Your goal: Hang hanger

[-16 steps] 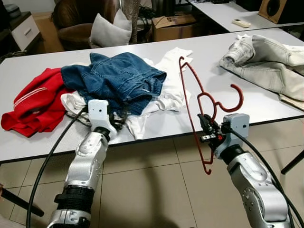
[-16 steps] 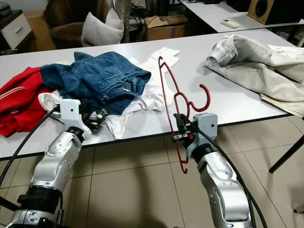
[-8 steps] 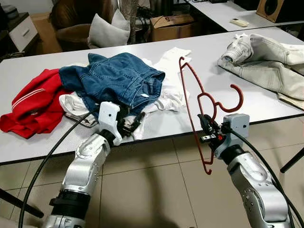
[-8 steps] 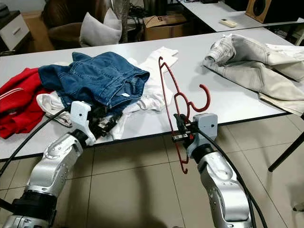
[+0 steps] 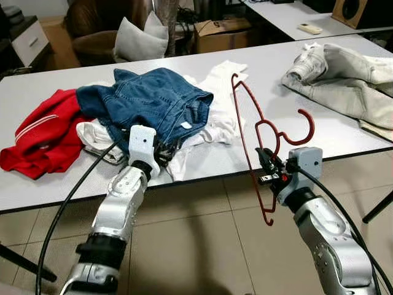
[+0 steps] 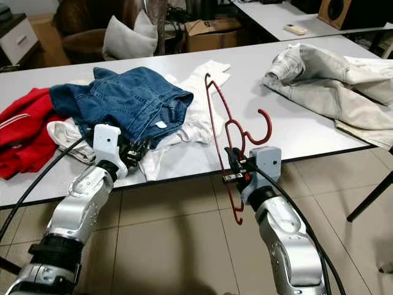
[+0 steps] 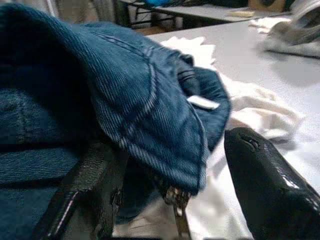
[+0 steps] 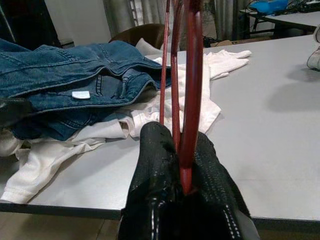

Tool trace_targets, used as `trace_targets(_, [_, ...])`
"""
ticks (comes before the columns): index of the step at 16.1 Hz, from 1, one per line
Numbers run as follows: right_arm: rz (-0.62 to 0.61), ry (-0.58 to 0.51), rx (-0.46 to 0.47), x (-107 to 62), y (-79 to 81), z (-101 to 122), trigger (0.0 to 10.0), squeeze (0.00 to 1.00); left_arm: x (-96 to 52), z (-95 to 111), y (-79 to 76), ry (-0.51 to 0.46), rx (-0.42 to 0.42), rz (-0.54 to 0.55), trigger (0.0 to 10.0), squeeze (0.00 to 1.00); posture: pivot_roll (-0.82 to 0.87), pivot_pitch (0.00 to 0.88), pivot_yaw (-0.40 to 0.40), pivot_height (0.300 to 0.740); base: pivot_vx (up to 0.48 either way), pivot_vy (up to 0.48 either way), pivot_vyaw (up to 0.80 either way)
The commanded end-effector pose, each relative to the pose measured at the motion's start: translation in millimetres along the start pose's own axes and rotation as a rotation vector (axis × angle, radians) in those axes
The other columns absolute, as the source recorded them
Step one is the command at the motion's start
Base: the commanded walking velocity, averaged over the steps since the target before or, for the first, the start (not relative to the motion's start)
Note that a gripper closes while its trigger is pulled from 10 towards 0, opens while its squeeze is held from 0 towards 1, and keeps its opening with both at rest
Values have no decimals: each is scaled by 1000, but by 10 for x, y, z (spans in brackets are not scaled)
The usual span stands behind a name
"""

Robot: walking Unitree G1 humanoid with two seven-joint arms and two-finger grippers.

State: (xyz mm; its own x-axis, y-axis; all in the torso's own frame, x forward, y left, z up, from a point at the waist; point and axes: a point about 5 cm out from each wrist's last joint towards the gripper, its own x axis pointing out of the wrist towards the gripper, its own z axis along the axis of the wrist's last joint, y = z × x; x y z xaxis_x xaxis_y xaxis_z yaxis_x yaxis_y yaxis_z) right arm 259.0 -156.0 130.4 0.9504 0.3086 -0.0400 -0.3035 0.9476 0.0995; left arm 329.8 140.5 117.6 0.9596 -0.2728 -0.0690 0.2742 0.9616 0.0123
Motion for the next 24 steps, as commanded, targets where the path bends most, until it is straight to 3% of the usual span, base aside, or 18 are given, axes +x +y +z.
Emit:
trace_targets(1, [7, -22, -10, -14, 15, 51, 10000, 0, 16, 31, 74, -4, 37, 51, 10000, 0, -238, 0, 110, 740, 0, 0, 0])
trace_targets(3, [6, -25, -12, -12, 16, 57, 10000, 0, 17, 30, 127, -6, 68, 113, 10000, 0, -242, 0, 111, 740, 0, 0, 0])
trace_targets(4, [6, -26, -13, -10, 17, 59, 10000, 0, 20, 42, 147, -23, 69, 139, 6667, 0, -244, 0, 111, 740, 0, 0, 0])
trace_targets(5, [7, -25, -13, -12, 17, 57, 10000, 0, 26, 43, 152, -25, 79, 149, 2118, 0, -244, 0, 110, 740, 0, 0, 0])
trace_targets(6, [8, -25, -14, -13, 13, 57, 10000, 0, 29, 48, 154, -26, 98, 164, 0, 0, -244, 0, 110, 740, 0, 0, 0])
trace_targets(9, [9, -26, -14, -8, 18, 59, 10000, 0, 19, 30, 135, -24, 231, 165, 0, 0, -242, 0, 110, 740, 0, 0, 0])
trace_targets(10, [9, -26, -14, -8, 18, 59, 10000, 0, 19, 30, 135, -24, 231, 165, 0, 0, -242, 0, 110, 740, 0, 0, 0])
trace_targets(11, [8, -28, -13, -3, 21, 62, 10000, 0, 17, 21, 103, -32, 333, 137, 0, 0, -242, 0, 112, 740, 0, 0, 0])
trace_targets(15, [2, -31, -8, -4, 14, 63, 10000, 0, 13, 13, 37, -47, 469, 91, 0, 0, -236, 0, 112, 740, 0, 0, 0])
trace_targets(19, [0, -34, -3, -1, 19, 62, 10000, 0, 6, 23, 155, -47, 524, 149, 0, 0, -234, 0, 111, 740, 0, 0, 0])
trace_targets(21, [-3, -37, -2, 4, 13, 70, 10000, 0, 3, 18, 149, -51, 481, 135, 0, 0, -233, 0, 108, 740, 0, 0, 0])
trace_targets(24, [-3, -38, -2, 9, 13, 78, 10000, 0, -34, -6, 149, -49, 528, 75, 0, 0, -231, 0, 105, 740, 0, 0, 0])
